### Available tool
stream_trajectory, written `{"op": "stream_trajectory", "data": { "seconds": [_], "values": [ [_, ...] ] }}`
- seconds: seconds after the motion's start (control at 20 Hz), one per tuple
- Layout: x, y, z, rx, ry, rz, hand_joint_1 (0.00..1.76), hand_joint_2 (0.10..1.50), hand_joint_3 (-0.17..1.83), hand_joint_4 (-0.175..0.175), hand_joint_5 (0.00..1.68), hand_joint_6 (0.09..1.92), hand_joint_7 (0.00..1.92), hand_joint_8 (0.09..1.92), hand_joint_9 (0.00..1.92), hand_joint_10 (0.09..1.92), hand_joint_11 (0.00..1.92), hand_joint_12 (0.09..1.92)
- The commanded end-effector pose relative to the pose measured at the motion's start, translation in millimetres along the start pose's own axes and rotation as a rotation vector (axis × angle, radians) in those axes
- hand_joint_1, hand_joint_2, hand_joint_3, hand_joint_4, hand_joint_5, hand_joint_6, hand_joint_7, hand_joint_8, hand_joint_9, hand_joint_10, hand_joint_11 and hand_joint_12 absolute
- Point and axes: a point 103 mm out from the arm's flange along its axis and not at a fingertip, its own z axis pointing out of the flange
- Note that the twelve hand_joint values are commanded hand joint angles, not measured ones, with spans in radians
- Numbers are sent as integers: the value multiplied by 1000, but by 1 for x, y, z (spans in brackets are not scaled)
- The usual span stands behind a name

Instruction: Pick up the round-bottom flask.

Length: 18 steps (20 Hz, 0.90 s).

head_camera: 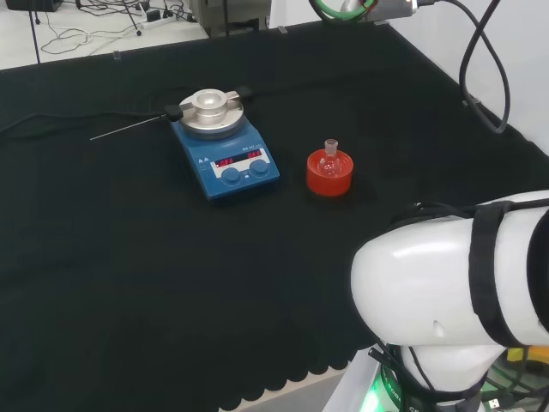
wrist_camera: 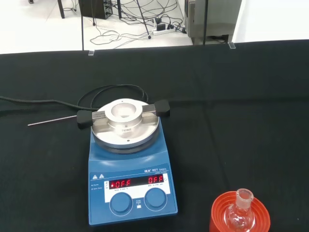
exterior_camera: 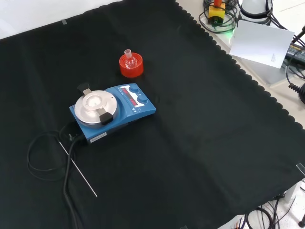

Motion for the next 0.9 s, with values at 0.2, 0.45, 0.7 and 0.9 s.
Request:
{"op": "stream_trajectory", "data": {
  "seconds": [0.2,0.45,0.7,0.9],
  "values": [
    [-2,0,1,-4,-8,9,155,1239,391,-32,328,403,99,632,187,725,23,1289],
    [-8,1,8,2,-5,29,127,1274,330,-31,342,368,75,606,165,700,0,1286],
    [-24,7,37,34,19,67,133,1276,319,-31,347,361,80,606,167,700,0,1288],
    [-39,13,60,56,26,104,140,1277,308,-31,351,354,86,606,171,700,0,1293]
  ]
}}
